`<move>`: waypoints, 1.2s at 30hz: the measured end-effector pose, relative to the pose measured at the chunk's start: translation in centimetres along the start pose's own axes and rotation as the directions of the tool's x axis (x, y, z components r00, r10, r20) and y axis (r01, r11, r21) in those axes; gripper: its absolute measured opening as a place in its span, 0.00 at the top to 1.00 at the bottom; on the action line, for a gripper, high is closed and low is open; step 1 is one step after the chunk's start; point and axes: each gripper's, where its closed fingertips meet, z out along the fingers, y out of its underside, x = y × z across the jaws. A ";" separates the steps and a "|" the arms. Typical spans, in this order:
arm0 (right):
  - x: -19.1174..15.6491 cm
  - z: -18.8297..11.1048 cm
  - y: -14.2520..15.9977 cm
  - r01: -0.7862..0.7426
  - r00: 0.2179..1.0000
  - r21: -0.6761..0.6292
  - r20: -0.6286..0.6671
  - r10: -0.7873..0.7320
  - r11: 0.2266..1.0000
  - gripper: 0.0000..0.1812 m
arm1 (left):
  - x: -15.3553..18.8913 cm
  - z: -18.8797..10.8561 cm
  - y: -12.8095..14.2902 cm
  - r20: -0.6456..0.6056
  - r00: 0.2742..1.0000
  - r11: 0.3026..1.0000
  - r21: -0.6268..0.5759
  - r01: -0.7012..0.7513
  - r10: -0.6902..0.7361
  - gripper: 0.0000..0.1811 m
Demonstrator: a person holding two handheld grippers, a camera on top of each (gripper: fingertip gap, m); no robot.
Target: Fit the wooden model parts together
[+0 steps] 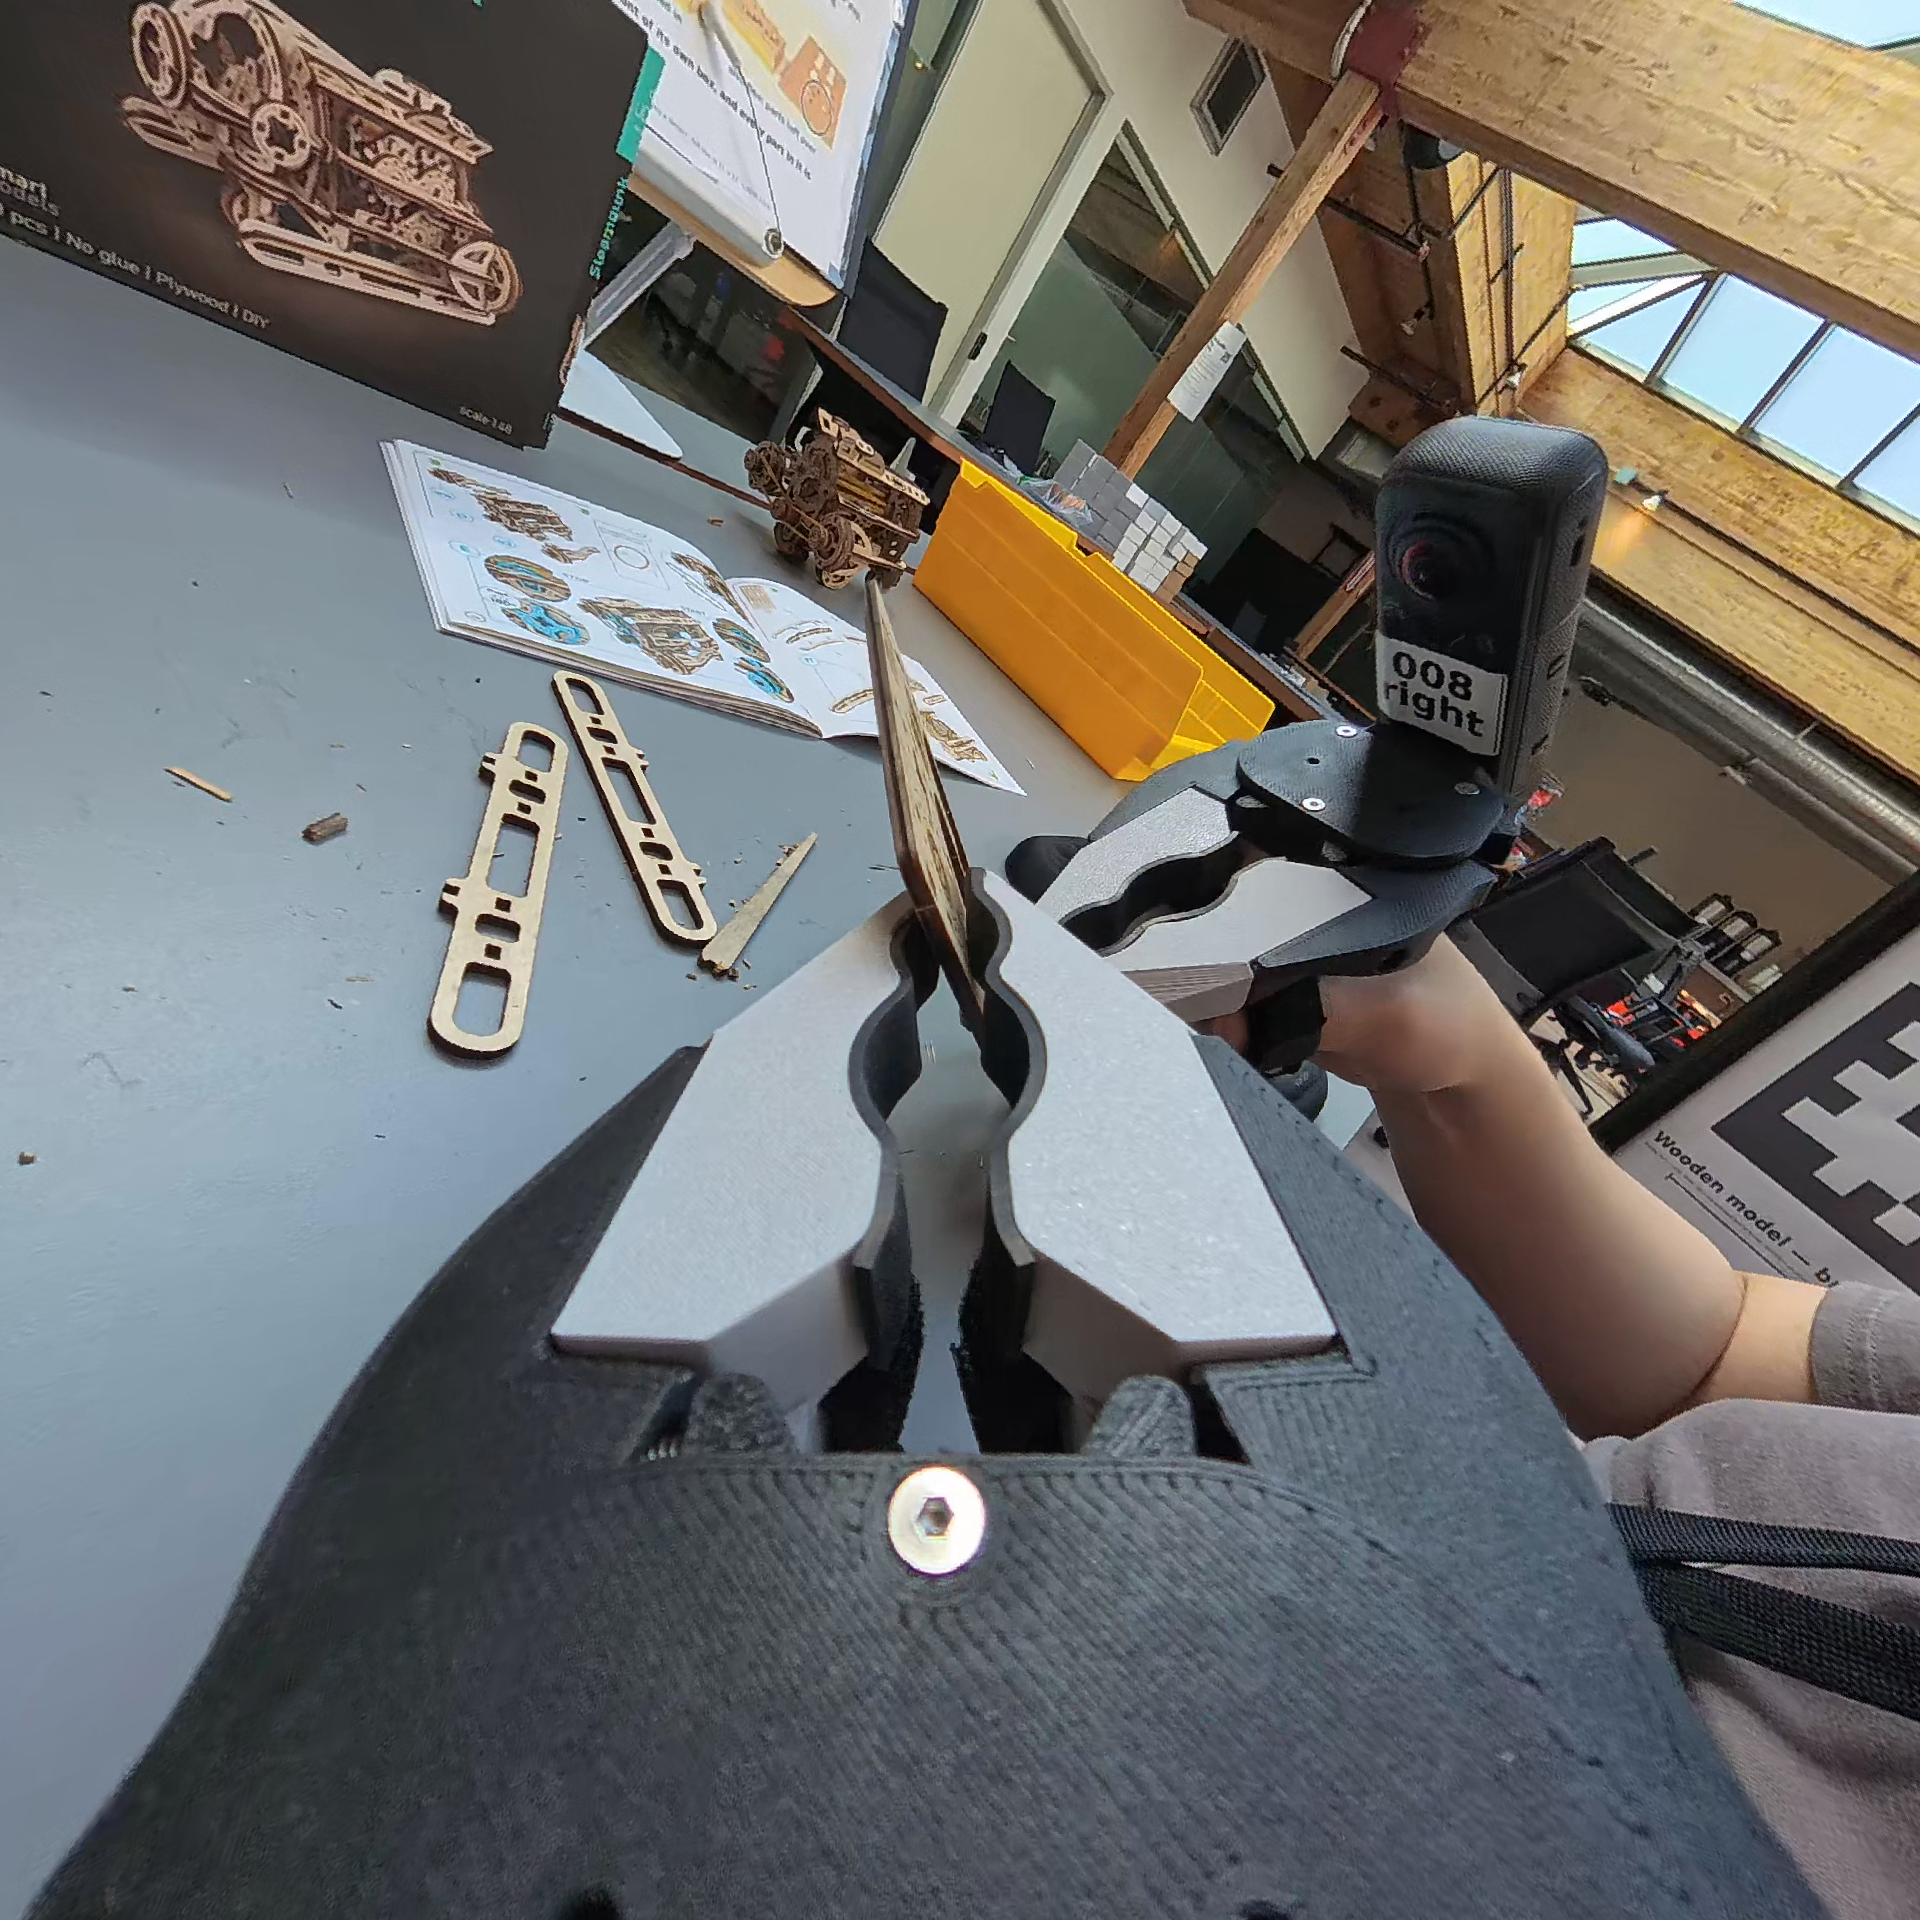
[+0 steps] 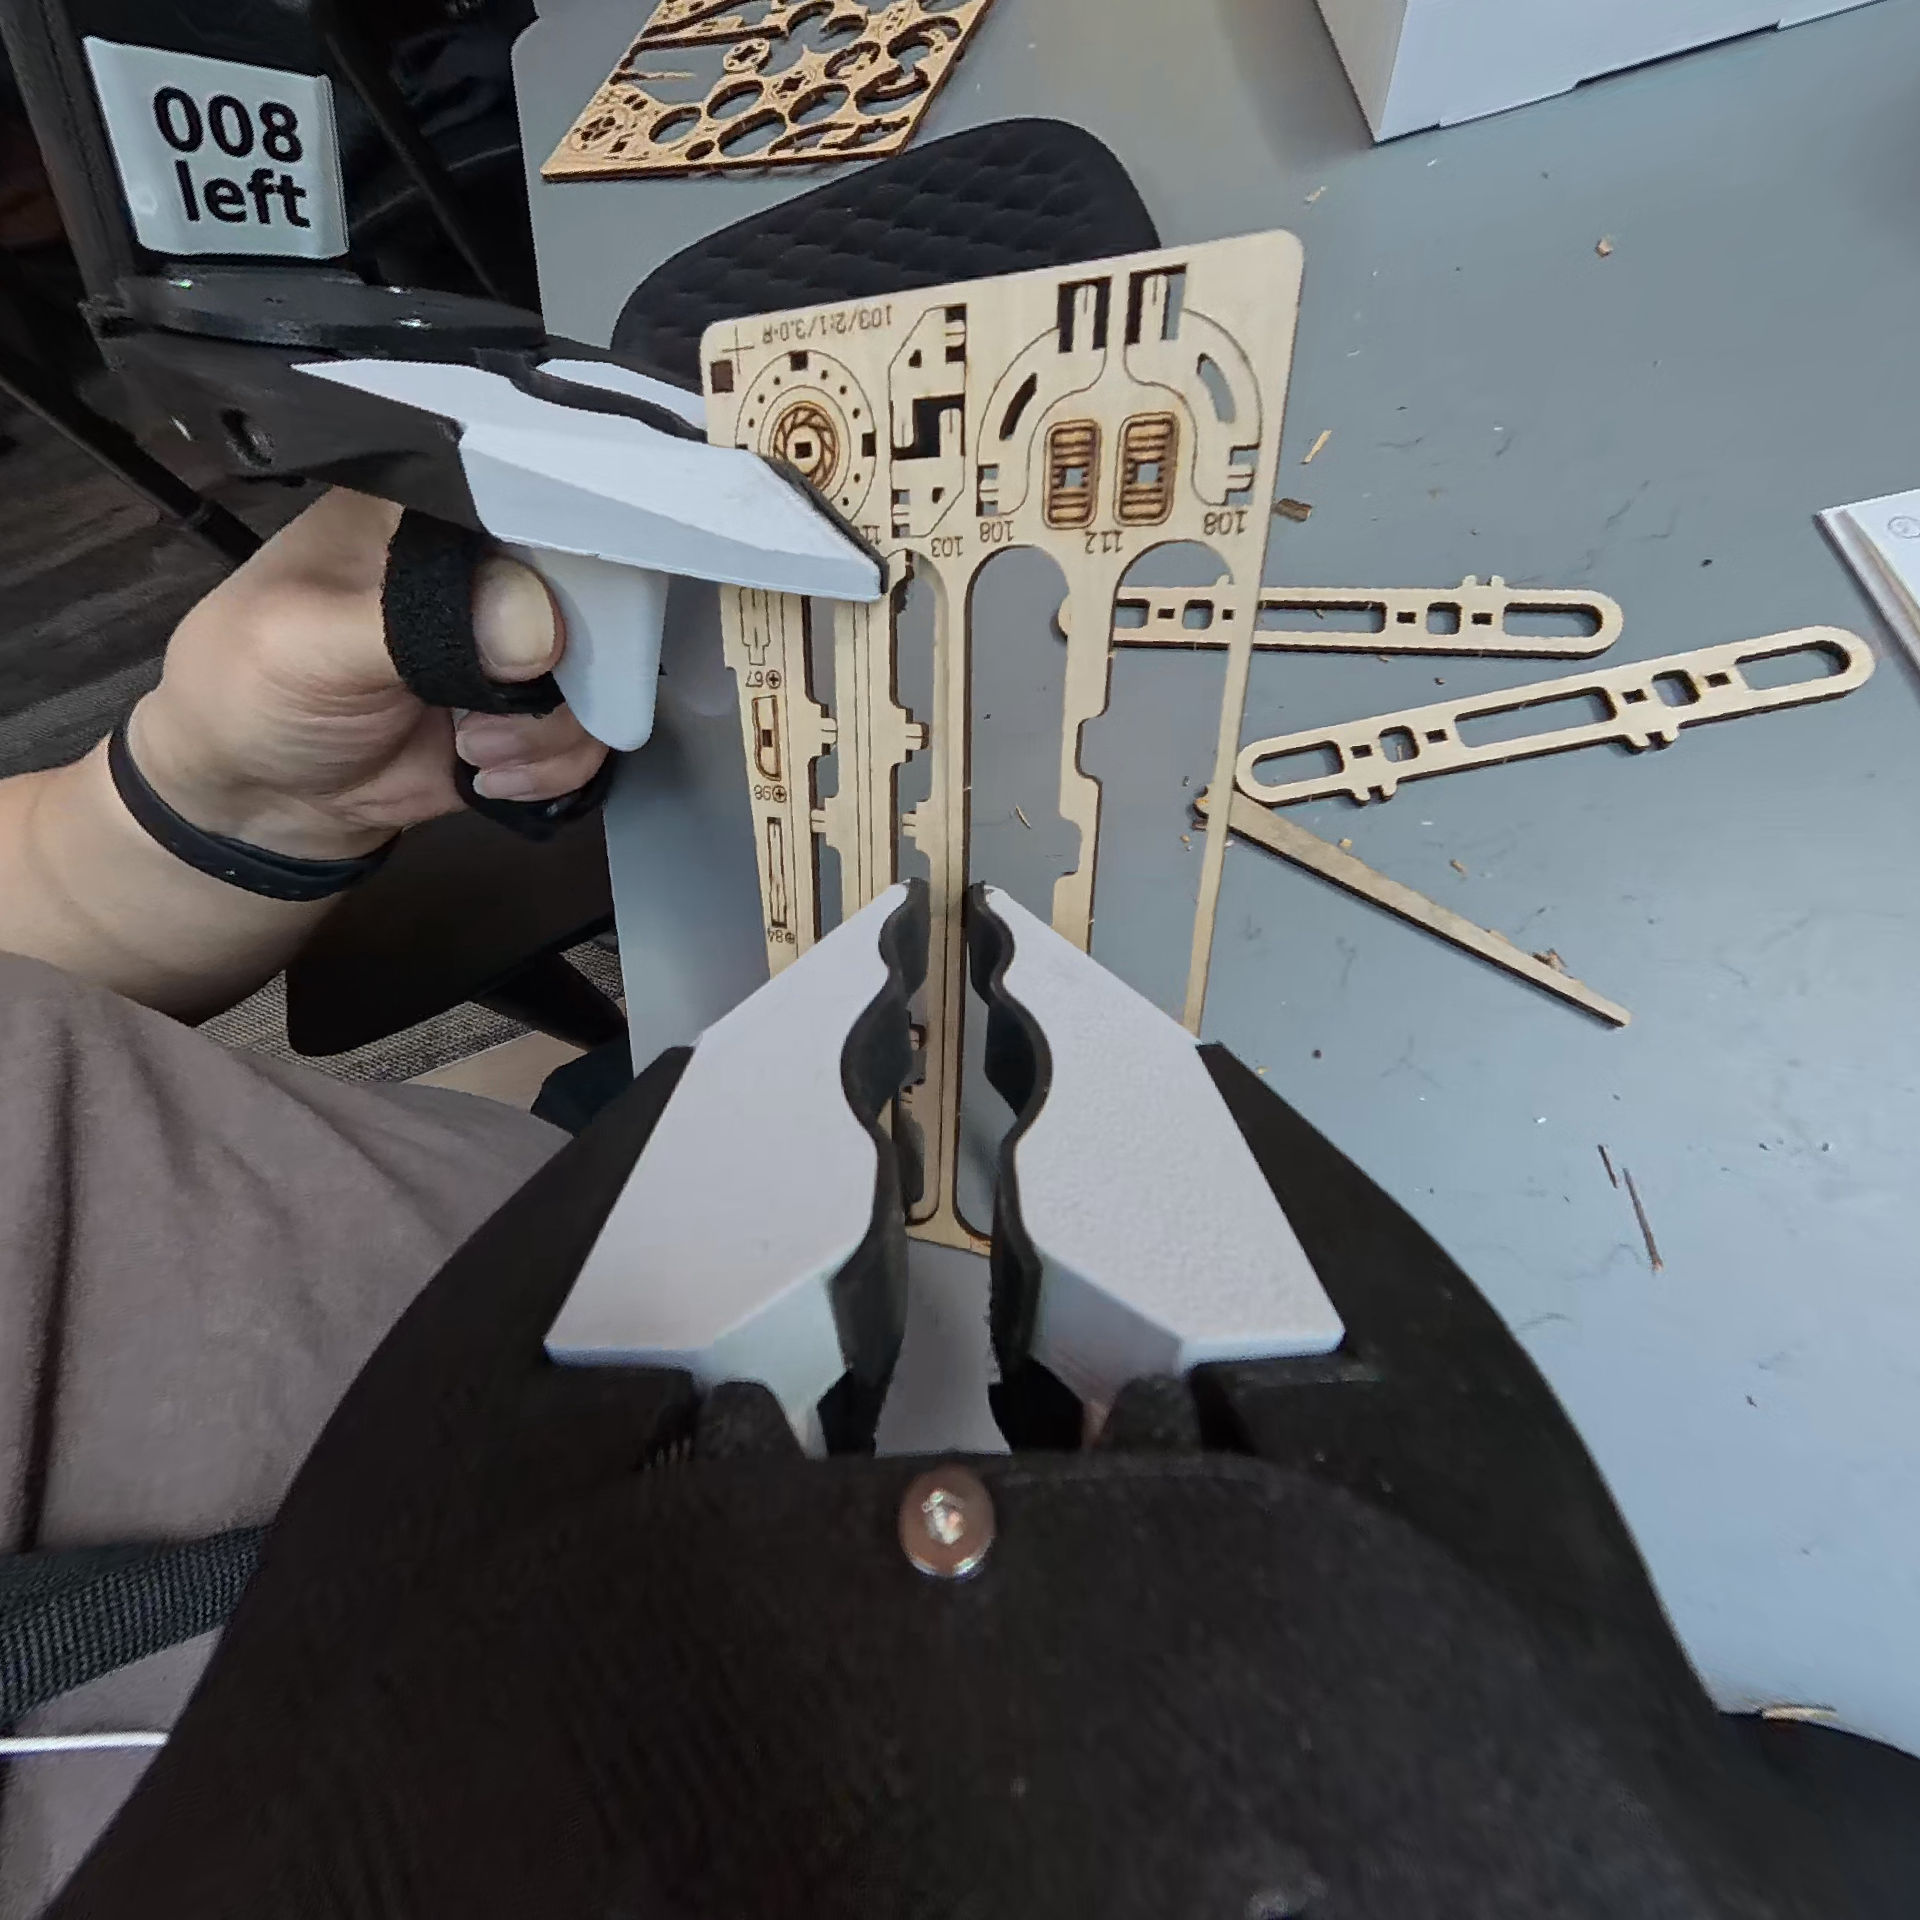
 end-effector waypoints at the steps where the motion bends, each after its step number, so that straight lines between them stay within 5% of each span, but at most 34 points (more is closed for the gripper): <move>1: 0.0 0.0 0.0 -0.008 1.000 0.004 0.013 0.007 1.000 0.98 | 0.0 0.0 0.0 -0.001 1.000 1.000 -0.004 -0.005 0.005 0.99; 19: -0.3 -0.6 -0.5 -0.089 0.993 0.052 0.084 0.084 0.995 0.97 | 0.1 -0.1 -0.2 -0.006 1.000 1.000 0.015 -0.013 0.013 0.99; 23: -0.5 -1.1 -1.7 -0.082 0.994 0.101 0.086 0.073 0.992 0.89 | 0.0 -0.1 -0.1 0.002 1.000 1.000 0.007 -0.021 0.021 0.99; 36: -0.6 -0.9 -1.7 -0.121 0.979 0.078 0.174 0.106 0.990 0.98 | 0.9 0.0 -0.2 -0.027 0.999 0.999 0.017 -0.040 0.040 0.99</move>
